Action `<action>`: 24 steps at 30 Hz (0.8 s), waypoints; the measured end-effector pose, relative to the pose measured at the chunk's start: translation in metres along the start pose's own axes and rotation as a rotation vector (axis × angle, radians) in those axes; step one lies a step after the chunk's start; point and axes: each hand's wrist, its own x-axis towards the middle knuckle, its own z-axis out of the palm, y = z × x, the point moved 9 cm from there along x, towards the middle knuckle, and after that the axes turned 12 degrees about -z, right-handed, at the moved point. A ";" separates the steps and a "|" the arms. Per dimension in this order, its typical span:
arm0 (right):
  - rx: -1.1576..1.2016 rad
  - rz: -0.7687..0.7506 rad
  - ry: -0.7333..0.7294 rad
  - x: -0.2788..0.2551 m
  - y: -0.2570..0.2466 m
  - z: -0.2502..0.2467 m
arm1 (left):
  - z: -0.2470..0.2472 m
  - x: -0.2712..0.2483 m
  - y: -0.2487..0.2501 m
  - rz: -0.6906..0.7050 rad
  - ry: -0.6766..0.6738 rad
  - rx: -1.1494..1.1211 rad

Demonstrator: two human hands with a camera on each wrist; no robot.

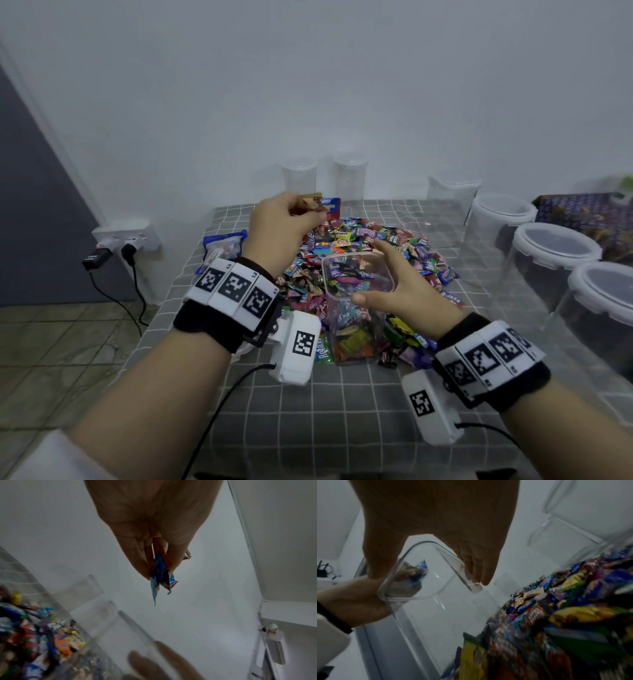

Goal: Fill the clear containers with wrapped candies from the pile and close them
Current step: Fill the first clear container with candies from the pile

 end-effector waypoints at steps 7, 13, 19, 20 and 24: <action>0.003 -0.004 0.018 0.003 0.005 -0.004 | 0.039 -0.019 0.012 0.055 -0.227 0.092; -0.027 -0.040 0.005 0.005 0.009 -0.006 | 0.060 -0.029 0.001 0.099 -0.323 0.346; -0.011 -0.028 0.034 0.007 0.012 -0.008 | 0.060 -0.031 -0.003 0.073 -0.371 0.406; 0.000 -0.028 0.035 0.007 0.013 -0.007 | 0.060 -0.030 -0.004 0.066 -0.370 0.397; 0.003 -0.028 0.025 0.004 0.014 -0.006 | 0.047 -0.018 -0.007 0.017 -0.281 0.191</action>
